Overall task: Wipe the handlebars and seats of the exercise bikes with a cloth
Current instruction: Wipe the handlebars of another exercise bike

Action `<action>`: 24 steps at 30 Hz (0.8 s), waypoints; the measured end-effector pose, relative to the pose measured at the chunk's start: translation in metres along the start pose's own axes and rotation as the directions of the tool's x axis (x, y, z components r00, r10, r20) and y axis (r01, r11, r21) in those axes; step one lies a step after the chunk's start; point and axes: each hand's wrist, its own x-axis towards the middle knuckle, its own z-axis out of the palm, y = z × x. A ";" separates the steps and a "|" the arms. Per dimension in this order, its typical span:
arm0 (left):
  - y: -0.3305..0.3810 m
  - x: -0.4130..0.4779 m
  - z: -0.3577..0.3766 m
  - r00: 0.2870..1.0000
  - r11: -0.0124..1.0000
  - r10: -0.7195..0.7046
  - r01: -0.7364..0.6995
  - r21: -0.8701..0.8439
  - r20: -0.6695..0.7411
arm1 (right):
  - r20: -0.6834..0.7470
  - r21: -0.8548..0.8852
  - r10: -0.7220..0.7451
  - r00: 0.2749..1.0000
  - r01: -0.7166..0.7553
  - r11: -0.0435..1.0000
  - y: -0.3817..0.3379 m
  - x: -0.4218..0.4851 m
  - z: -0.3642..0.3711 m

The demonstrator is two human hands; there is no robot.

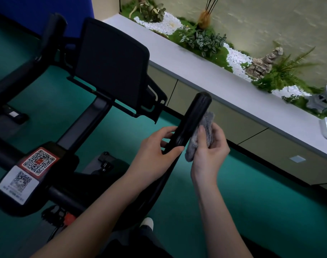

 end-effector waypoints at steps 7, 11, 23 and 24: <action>-0.002 0.001 0.000 1.000 1.000 0.021 -0.021 0.007 -0.001 | 0.160 0.086 0.151 0.976 -0.167 0.982 0.015 -0.019 -0.007; -0.003 0.000 0.000 1.000 1.000 0.029 -0.029 -0.003 -0.007 | 0.278 0.259 0.246 0.929 -0.319 0.912 0.005 0.004 0.001; -0.005 0.001 -0.001 1.000 1.000 -0.001 0.001 -0.017 0.007 | 0.123 0.098 0.035 0.992 -0.047 0.994 -0.036 0.057 0.002; -0.005 0.001 -0.001 1.000 1.000 -0.003 0.003 -0.014 0.009 | 0.154 0.018 -0.059 0.986 0.057 0.998 -0.046 0.064 0.004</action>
